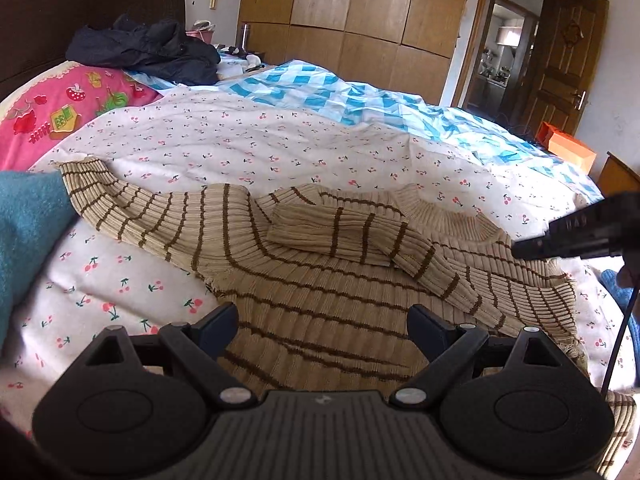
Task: Fold small clothes
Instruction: 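Carry the sleeve across the sweater body with the right gripper and release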
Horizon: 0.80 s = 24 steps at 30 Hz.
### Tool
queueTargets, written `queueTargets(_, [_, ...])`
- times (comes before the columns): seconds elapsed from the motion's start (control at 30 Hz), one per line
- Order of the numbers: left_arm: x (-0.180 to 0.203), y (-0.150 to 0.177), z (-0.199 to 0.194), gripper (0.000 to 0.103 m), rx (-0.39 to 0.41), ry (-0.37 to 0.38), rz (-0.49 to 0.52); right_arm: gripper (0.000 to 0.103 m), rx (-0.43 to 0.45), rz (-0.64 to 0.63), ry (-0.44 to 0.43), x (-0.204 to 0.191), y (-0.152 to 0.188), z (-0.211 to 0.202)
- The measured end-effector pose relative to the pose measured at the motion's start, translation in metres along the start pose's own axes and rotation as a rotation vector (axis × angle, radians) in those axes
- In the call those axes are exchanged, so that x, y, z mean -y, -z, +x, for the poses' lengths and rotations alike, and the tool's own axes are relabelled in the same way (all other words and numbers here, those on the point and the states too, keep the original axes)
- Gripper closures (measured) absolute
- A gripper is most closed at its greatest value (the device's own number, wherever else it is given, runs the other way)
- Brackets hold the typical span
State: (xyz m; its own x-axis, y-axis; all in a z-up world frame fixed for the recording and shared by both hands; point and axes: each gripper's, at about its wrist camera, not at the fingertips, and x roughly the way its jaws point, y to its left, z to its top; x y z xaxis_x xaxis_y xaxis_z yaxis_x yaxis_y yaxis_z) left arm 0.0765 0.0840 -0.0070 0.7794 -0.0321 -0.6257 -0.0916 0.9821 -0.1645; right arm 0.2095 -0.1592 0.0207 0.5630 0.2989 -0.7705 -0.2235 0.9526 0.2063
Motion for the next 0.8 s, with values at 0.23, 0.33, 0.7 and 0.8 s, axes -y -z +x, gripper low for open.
queueTargets(0.23, [-0.001, -0.004, 0.006, 0.008, -0.007, -0.042, 0.012, 0.089, -0.114, -0.074, 0.178, 0.035, 0.04, 0.024])
queueTargets(0.33, [-0.004, 0.0, 0.005, 0.008, -0.016, -0.062, 0.029, 0.086, -0.075, -0.047, 0.187, 0.034, 0.039, 0.009])
queueTargets(0.7, [-0.028, 0.011, -0.003, 0.008, -0.011, -0.067, -0.03, 0.074, 0.004, -0.366, -0.087, -0.095, 0.006, 0.036])
queueTargets(0.8, [-0.03, 0.012, 0.0, 0.008, -0.015, -0.044, -0.034, 0.073, -0.022, -0.445, -0.086, -0.119, 0.002, 0.054])
